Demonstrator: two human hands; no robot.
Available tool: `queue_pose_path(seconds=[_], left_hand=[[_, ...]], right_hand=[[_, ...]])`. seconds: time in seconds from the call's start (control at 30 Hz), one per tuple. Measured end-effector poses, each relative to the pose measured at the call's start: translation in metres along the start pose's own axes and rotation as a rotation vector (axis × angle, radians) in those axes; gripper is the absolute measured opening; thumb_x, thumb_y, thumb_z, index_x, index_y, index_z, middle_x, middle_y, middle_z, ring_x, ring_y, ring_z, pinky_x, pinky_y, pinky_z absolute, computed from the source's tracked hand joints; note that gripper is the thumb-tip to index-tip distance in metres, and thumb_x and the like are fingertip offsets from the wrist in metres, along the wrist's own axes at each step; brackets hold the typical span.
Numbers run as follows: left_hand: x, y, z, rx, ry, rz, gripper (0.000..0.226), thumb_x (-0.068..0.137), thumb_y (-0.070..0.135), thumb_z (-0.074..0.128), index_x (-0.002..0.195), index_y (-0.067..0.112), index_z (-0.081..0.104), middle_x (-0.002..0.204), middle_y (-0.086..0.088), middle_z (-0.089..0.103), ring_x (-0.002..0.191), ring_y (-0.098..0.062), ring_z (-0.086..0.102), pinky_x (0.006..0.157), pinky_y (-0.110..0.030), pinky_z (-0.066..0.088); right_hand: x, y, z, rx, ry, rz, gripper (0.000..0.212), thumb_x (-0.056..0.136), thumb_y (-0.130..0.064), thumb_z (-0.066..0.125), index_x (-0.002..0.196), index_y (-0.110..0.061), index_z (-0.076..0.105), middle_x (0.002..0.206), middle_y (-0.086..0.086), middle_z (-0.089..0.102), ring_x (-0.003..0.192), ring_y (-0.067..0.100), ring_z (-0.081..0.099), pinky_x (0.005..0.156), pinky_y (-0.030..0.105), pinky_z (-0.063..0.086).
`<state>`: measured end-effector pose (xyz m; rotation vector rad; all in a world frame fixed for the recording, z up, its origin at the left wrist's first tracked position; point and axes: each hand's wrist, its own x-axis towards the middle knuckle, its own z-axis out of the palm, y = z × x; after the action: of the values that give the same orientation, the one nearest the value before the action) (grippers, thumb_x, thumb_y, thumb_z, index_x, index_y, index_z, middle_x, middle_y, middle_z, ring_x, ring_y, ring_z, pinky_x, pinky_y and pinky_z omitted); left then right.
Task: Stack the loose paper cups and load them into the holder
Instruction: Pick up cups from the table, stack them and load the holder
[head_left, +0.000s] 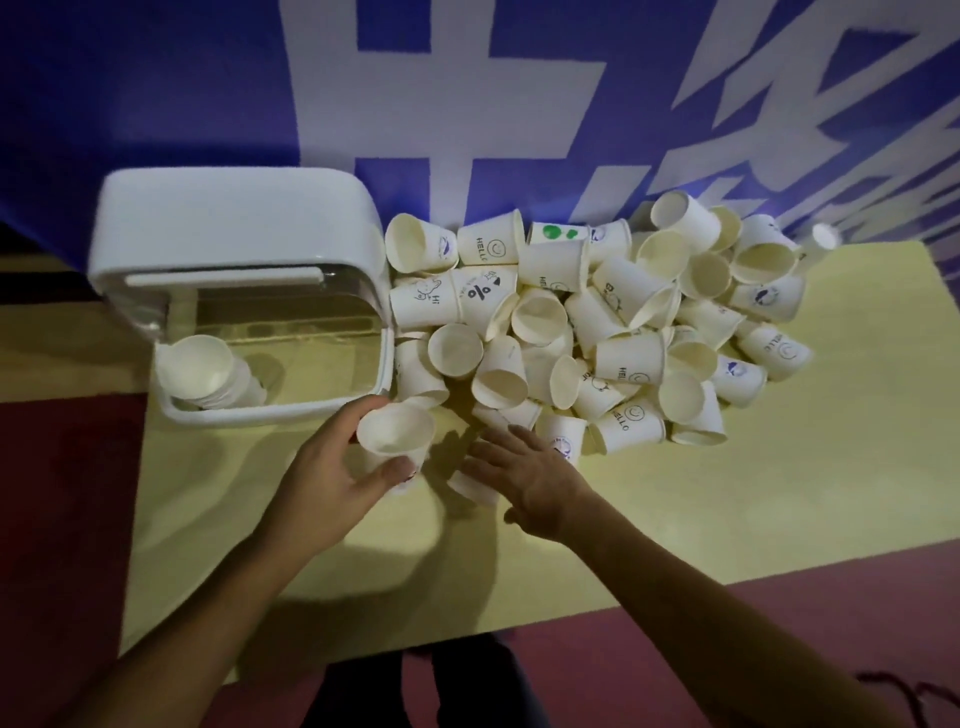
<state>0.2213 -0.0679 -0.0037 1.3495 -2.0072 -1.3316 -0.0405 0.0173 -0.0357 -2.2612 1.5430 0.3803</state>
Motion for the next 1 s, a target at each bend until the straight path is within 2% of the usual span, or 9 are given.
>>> queue_pose_path(seconds=[0.17, 0.27, 0.33, 0.43, 0.53, 0.57, 0.67, 0.83, 1.0], left_hand=[[-0.014, 0.009, -0.006, -0.049, 0.129, -0.011, 0.052, 0.082, 0.044, 0.082, 0.123, 0.054, 0.051, 0.124, 0.034, 0.059, 0.115, 0.006, 0.056, 0.088, -0.013, 0.046], [-0.024, 0.004, -0.014, -0.062, 0.157, -0.048, 0.057, 0.079, 0.031, 0.087, 0.125, 0.043, 0.055, 0.122, 0.027, 0.061, 0.114, -0.001, 0.058, 0.087, -0.021, 0.05], [-0.031, 0.001, -0.022, -0.087, 0.17, -0.074, 0.059, 0.076, 0.04, 0.088, 0.126, 0.04, 0.056, 0.123, 0.023, 0.062, 0.114, -0.004, 0.059, 0.086, -0.024, 0.05], [-0.042, -0.001, -0.036, -0.114, 0.199, -0.085, 0.062, 0.071, 0.054, 0.081, 0.125, 0.044, 0.055, 0.124, 0.027, 0.061, 0.115, -0.002, 0.058, 0.088, -0.018, 0.047], [-0.051, -0.003, -0.057, -0.136, 0.207, -0.07, 0.062, 0.073, 0.048, 0.082, 0.128, 0.039, 0.055, 0.125, 0.025, 0.062, 0.117, -0.004, 0.059, 0.09, -0.019, 0.046], [-0.054, -0.003, -0.064, -0.142, 0.213, -0.066, 0.062, 0.073, 0.046, 0.083, 0.129, 0.037, 0.056, 0.126, 0.024, 0.062, 0.118, -0.004, 0.059, 0.091, -0.019, 0.046], [-0.061, -0.005, -0.088, -0.174, 0.245, -0.06, 0.067, 0.071, 0.045, 0.086, 0.13, 0.04, 0.055, 0.128, 0.026, 0.062, 0.12, -0.001, 0.059, 0.092, -0.012, 0.044], [-0.065, -0.014, -0.135, -0.241, 0.306, -0.021, 0.071, 0.067, 0.05, 0.089, 0.129, 0.039, 0.057, 0.128, 0.021, 0.064, 0.12, -0.006, 0.06, 0.093, -0.016, 0.046], [-0.063, -0.026, -0.177, -0.294, 0.39, 0.011, 0.068, 0.071, 0.044, 0.087, 0.131, 0.032, 0.058, 0.129, 0.008, 0.065, 0.118, -0.02, 0.063, 0.094, -0.043, 0.054]], right_hand=[[0.016, -0.004, -0.006, -0.071, -0.086, -0.077, 0.086, 0.092, -0.033, 0.073, 0.162, -0.025, 0.024, 0.169, 0.004, 0.024, 0.158, 0.025, 0.014, 0.117, 0.038, -0.016], [0.019, -0.009, -0.009, -0.104, -0.184, -0.08, 0.08, 0.1, -0.034, 0.062, 0.164, -0.027, 0.014, 0.172, 0.001, 0.011, 0.16, 0.021, 0.001, 0.114, 0.035, -0.02], [0.021, -0.014, -0.014, -0.066, -0.15, -0.075, 0.077, 0.101, -0.038, 0.059, 0.163, -0.027, 0.015, 0.172, 0.001, 0.012, 0.159, 0.02, 0.004, 0.115, 0.034, -0.018], [0.021, -0.022, -0.023, 0.113, -0.021, -0.036, 0.078, 0.095, -0.042, 0.068, 0.16, -0.023, 0.03, 0.166, 0.003, 0.032, 0.155, 0.024, 0.026, 0.121, 0.032, -0.002], [0.018, -0.039, -0.034, 0.35, 0.171, 0.057, 0.084, 0.082, -0.049, 0.08, 0.153, -0.025, 0.043, 0.149, -0.002, 0.052, 0.135, 0.02, 0.05, 0.12, 0.037, 0.037], [0.018, -0.048, -0.039, 0.466, 0.235, 0.115, 0.086, 0.079, -0.05, 0.082, 0.152, -0.028, 0.044, 0.145, -0.008, 0.054, 0.131, 0.014, 0.051, 0.114, 0.03, 0.042], [0.02, -0.084, -0.066, 0.801, 0.398, 0.275, 0.08, 0.075, -0.051, 0.086, 0.144, -0.043, 0.047, 0.134, -0.032, 0.053, 0.12, -0.011, 0.049, 0.1, 0.003, 0.034], [0.04, -0.14, -0.11, 1.107, 0.568, 0.356, 0.064, 0.075, -0.04, 0.089, 0.13, -0.041, 0.057, 0.122, -0.022, 0.067, 0.116, 0.004, 0.064, 0.099, 0.035, 0.054], [0.07, -0.179, -0.136, 1.202, 0.644, 0.32, 0.057, 0.079, -0.035, 0.087, 0.128, -0.039, 0.058, 0.123, -0.018, 0.067, 0.117, 0.011, 0.063, 0.098, 0.037, 0.054]])
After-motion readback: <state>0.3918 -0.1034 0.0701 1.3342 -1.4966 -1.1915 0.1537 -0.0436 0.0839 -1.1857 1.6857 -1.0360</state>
